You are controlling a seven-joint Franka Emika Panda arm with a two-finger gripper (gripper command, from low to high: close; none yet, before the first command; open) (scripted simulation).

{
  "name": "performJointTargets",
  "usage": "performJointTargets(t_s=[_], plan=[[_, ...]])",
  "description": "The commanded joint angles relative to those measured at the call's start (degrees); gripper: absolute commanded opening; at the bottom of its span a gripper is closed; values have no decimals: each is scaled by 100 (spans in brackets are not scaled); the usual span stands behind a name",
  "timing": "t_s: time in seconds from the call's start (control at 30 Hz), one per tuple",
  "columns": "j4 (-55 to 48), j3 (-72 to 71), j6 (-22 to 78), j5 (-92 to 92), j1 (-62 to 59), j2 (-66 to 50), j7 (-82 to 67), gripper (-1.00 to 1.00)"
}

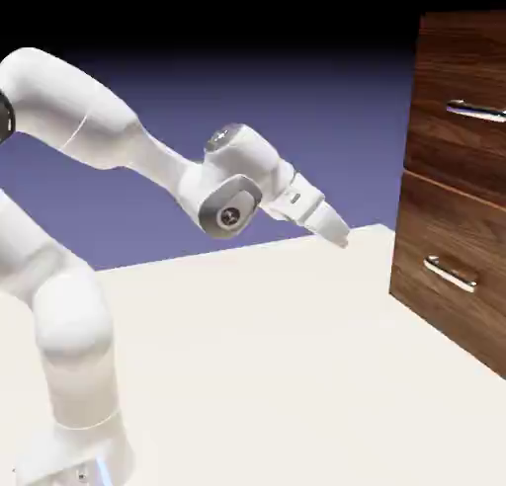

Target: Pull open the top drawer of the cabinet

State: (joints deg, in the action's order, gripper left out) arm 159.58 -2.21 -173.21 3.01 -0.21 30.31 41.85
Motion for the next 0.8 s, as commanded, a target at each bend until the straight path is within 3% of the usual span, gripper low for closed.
performJointTargets(t_s=[0.0,0.77], plan=[[-118,-184,67,250,-75,-195,-51,100],[-2828,-4400,1594,5981,-1786,-4679,-1211,100]])
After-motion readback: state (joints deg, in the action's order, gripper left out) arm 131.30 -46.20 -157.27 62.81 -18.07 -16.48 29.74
